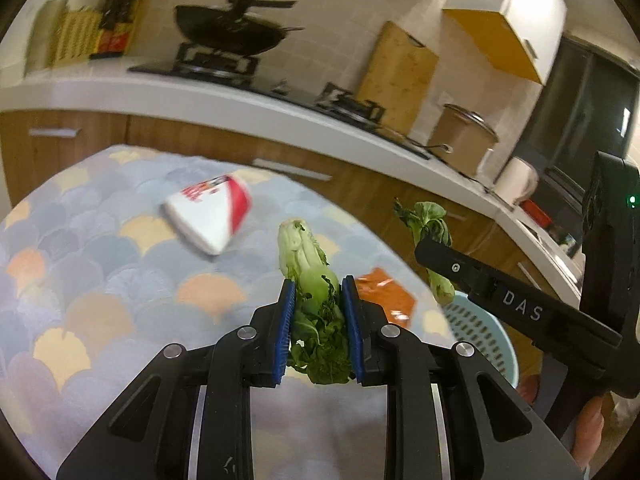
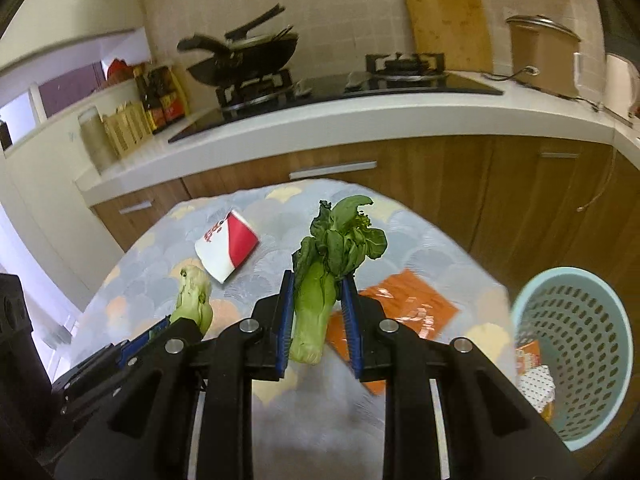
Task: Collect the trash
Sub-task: 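Carry both bok choy stalks over the blue basket and open both tools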
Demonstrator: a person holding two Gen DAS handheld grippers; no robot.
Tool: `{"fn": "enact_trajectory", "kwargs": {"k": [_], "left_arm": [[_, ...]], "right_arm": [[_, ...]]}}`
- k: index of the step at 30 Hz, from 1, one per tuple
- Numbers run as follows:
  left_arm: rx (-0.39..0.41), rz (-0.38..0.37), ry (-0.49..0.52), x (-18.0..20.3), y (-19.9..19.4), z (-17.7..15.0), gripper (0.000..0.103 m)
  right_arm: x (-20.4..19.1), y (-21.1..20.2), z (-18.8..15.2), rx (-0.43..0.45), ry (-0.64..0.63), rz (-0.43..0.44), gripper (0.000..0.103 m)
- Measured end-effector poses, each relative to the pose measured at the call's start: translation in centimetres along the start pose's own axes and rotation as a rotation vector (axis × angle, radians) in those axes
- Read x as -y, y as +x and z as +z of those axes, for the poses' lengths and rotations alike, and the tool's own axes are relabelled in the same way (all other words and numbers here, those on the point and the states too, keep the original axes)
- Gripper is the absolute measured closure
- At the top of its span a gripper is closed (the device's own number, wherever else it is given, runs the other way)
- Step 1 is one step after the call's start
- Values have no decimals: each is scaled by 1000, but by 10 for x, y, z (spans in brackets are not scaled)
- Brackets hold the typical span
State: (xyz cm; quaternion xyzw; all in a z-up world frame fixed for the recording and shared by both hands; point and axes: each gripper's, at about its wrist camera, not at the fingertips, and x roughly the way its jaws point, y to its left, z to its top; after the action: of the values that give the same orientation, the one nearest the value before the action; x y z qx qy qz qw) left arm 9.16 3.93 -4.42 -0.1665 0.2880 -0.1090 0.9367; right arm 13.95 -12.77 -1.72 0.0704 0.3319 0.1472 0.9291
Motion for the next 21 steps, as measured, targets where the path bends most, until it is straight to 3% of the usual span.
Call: {"fn": "enact_trajectory", "kwargs": {"k": [13, 21], "left_arm": [[2, -137, 150, 109, 9, 3, 81], [-77, -219, 235, 178, 45, -9, 81]], "right_arm": [[93, -78, -5, 101, 79, -116, 83], [159, -102, -23, 102, 173, -200, 83]]}}
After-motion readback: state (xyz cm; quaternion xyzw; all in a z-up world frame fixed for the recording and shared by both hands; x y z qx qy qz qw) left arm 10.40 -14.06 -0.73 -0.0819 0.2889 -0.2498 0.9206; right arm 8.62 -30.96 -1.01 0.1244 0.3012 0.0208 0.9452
